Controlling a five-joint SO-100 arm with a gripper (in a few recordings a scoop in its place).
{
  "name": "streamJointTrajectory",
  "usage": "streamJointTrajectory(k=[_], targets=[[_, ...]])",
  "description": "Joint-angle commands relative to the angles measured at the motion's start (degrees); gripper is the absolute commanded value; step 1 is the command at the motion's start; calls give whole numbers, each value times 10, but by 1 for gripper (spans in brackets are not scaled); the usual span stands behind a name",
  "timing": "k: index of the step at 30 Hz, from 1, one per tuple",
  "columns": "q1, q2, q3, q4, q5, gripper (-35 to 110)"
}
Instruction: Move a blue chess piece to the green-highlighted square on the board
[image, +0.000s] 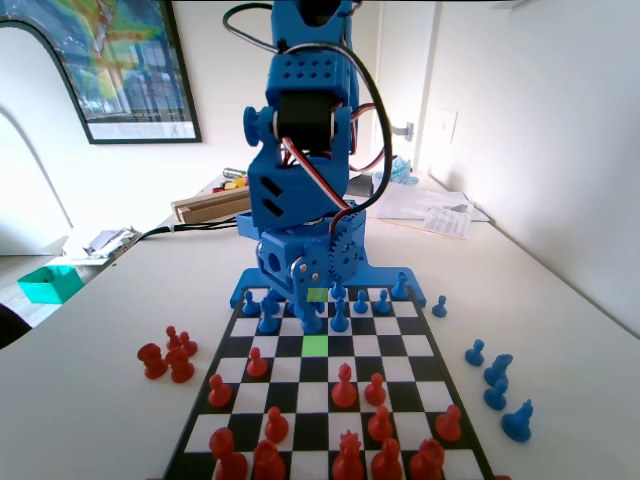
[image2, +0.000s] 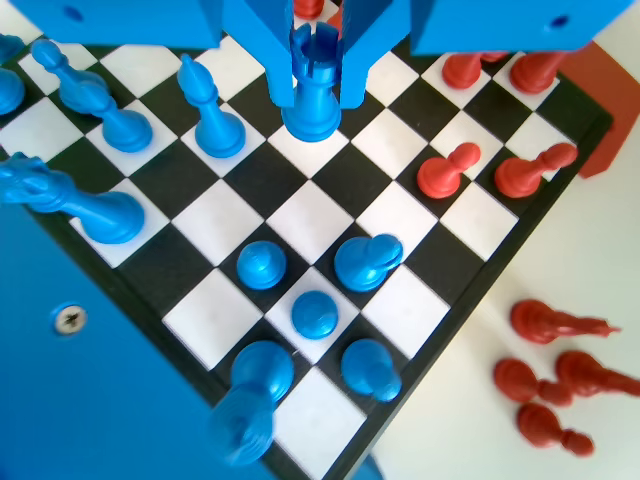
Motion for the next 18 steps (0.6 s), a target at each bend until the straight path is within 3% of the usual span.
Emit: streamJointTrajectory(k=[1, 18], targets=[[5, -3, -25, -12, 5, 1], [-4, -51, -31, -55, 36, 1]])
